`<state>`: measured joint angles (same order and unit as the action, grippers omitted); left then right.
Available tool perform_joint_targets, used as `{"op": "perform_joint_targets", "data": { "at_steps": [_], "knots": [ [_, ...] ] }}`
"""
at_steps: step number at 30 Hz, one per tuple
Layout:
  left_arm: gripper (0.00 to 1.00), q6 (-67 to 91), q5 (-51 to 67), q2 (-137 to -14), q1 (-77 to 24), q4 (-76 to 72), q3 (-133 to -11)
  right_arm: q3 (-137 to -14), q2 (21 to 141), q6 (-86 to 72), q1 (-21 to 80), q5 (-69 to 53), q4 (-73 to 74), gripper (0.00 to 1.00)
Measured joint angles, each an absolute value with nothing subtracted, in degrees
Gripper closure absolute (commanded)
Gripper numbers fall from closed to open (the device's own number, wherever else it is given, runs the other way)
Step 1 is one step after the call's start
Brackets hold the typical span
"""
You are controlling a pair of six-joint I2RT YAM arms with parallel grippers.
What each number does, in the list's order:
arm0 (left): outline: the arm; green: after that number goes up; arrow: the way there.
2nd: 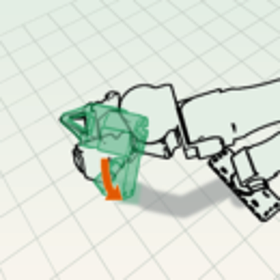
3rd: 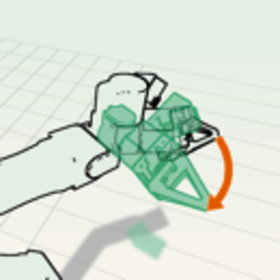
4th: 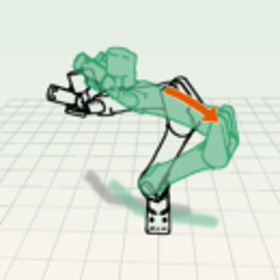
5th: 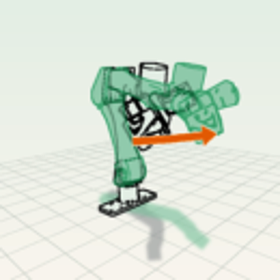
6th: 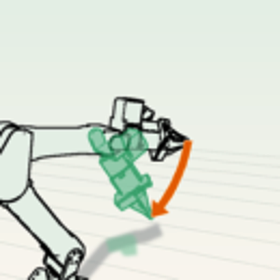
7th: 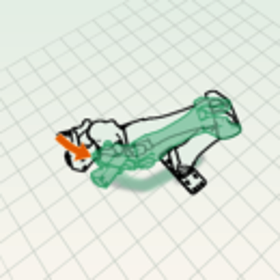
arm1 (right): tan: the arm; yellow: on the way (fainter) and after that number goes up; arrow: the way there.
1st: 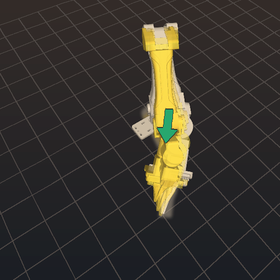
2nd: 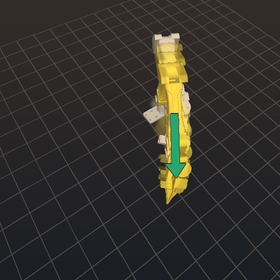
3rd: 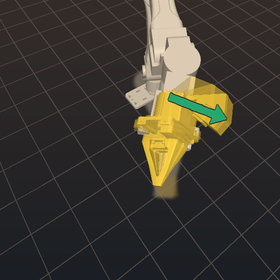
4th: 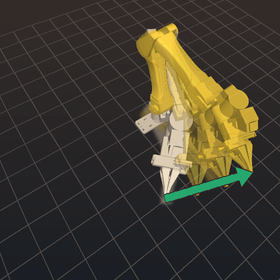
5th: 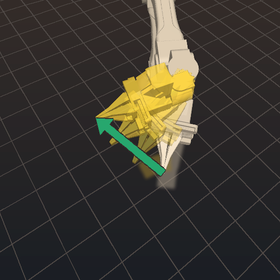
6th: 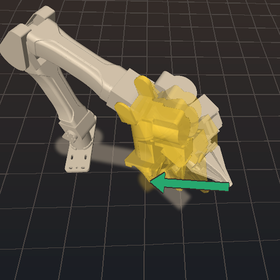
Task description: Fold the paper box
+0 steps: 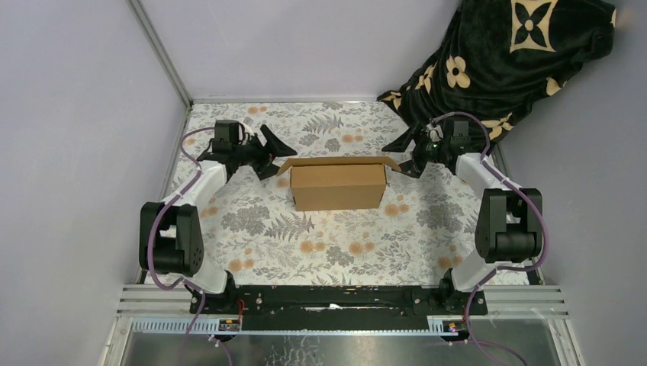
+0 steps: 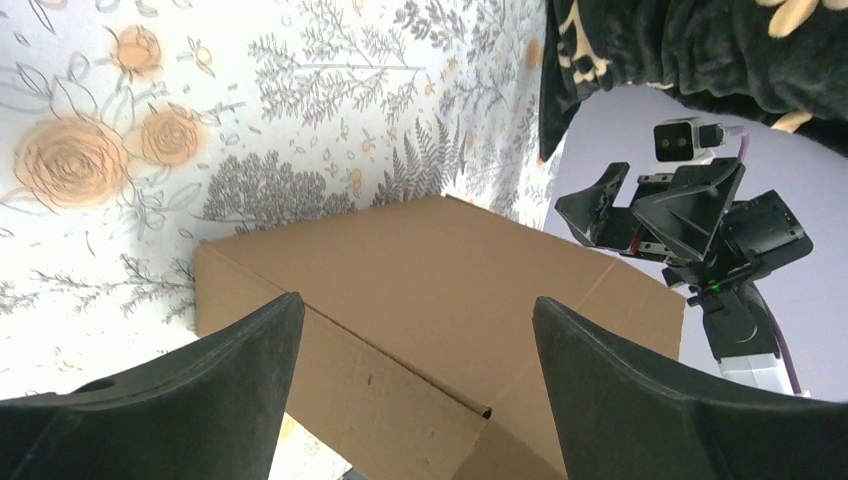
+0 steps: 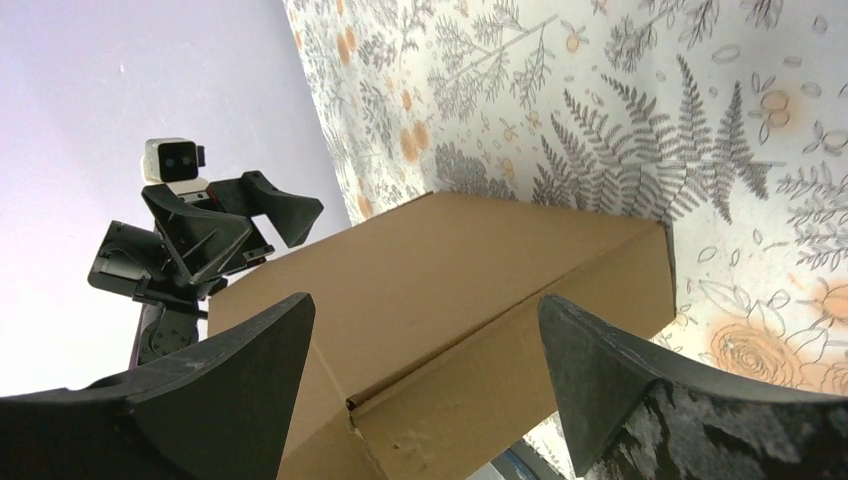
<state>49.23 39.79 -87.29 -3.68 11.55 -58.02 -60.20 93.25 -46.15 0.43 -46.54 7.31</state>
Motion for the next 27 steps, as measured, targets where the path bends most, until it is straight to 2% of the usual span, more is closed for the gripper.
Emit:
{"op": "perform_joint_targets", "data": {
  "at_steps": [7, 11, 17, 23, 27],
  "knots": [
    [0.12, 47.8, 39.6, -89.4, -1.1, 11.3, -61.1, -64.4, 94.6, -43.0, -2.9, -45.7, 9.0, 0.13],
    [0.13, 45.1, 37.6, -88.6, 0.3, 13.0, -63.3, -66.7, 93.5, -37.2, -4.1, -40.9, 13.3, 0.16],
    [0.13, 39.5, 31.9, -81.3, 1.3, 16.8, -66.1, -65.9, 81.1, -28.2, -4.2, -30.3, 16.4, 0.25],
    [0.19, 34.7, 28.3, -71.1, 1.3, 17.6, -66.0, -62.5, 66.0, -22.0, -3.6, -25.3, 14.8, 0.32],
    [0.11, 31.3, 28.0, -66.5, 1.3, 17.6, -65.3, -61.2, 62.0, -18.3, -1.6, -24.7, 14.5, 0.31]
  ]
}}
